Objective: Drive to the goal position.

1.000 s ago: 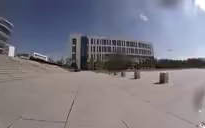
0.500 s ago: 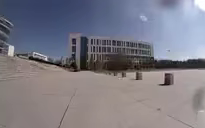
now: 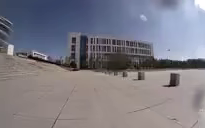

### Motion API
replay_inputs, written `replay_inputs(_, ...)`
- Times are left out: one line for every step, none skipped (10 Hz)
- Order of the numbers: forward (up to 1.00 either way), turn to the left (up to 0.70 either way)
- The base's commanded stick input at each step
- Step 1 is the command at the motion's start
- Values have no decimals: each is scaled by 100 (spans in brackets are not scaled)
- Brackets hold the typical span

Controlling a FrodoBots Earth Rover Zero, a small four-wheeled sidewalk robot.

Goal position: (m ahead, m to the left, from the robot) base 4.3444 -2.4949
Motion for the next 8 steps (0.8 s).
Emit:
replay_inputs(70, -24)
replay_inputs(70, 0)
replay_inputs(70, 0)
replay_inputs(70, 0)
replay_inputs(70, 0)
replay_inputs(70, 0)
replay_inputs(70, 0)
replay_inputs(70, 0)
